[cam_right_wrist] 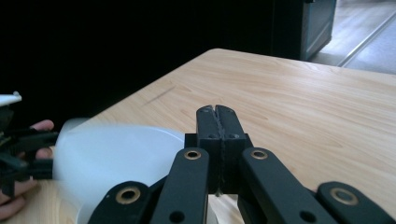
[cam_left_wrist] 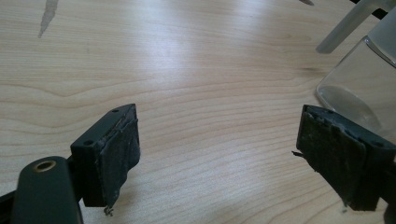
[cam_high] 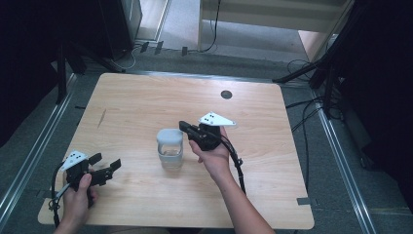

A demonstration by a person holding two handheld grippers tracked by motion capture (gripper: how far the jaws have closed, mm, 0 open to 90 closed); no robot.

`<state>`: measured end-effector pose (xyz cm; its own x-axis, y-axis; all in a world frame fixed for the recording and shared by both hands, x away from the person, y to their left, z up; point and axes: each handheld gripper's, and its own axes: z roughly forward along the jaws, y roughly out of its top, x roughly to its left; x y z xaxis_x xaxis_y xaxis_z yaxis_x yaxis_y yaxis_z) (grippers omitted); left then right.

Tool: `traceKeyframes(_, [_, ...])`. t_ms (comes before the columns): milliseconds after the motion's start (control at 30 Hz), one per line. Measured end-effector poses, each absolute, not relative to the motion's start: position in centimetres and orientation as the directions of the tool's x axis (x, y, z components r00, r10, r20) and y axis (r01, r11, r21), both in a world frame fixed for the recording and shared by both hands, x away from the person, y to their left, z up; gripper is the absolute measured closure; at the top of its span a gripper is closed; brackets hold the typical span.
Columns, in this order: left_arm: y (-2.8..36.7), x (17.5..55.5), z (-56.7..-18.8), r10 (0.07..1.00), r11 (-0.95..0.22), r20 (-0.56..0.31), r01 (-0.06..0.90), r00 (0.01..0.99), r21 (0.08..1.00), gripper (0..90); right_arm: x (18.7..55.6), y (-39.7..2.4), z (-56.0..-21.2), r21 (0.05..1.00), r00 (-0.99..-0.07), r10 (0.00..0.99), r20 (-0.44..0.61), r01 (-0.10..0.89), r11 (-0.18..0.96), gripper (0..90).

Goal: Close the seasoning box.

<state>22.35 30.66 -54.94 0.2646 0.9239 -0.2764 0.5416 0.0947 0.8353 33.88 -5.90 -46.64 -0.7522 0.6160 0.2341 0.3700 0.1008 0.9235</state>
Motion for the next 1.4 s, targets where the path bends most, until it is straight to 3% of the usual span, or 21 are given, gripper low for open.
traceKeyframes(100, [30.7,22.4,-55.0,0.925,0.104,-0.281,0.539,0.257,0.836,13.6,33.4,-6.8,-46.8,0.924,-0.733,0.641,0.228,0.37,0.094,82.7])
traceKeyframes(167, [30.7,22.4,-55.0,0.926,0.106,-0.281,0.539,0.254,0.836,13.6,33.3,-7.6,-46.8,0.924,-0.715,0.66,0.23,0.373,0.082,68.5])
traceKeyframes(200, [30.7,22.4,-55.0,0.926,0.109,-0.283,0.539,0.252,0.836,13.6,33.3,-8.6,-47.0,0.924,-0.69,0.69,0.219,0.373,0.079,54.4])
traceKeyframes(367, [30.7,22.5,-54.9,0.926,0.108,-0.281,0.539,0.251,0.835,13.6,33.1,-11.0,-47.7,0.923,-0.629,0.751,0.201,0.378,0.07,45.4])
traceKeyframes(433, [30.7,22.5,-55.0,0.928,0.106,-0.278,0.538,0.249,0.836,13.6,32.8,-13.0,-48.1,0.918,-0.591,0.781,0.201,0.391,0.059,36.0])
traceKeyframes(633, [30.6,22.4,-55.0,0.93,0.104,-0.273,0.539,0.244,0.836,13.6,31.8,-16.3,-49.1,0.916,-0.556,0.809,0.191,0.398,0.057,28.8])
traceKeyframes(1400, [30.5,22.5,-55.0,0.933,0.104,-0.27,0.539,0.239,0.836,13.6,26.8,-28.3,-53.2,0.879,-0.358,0.911,0.202,0.477,-0.007,28.3])
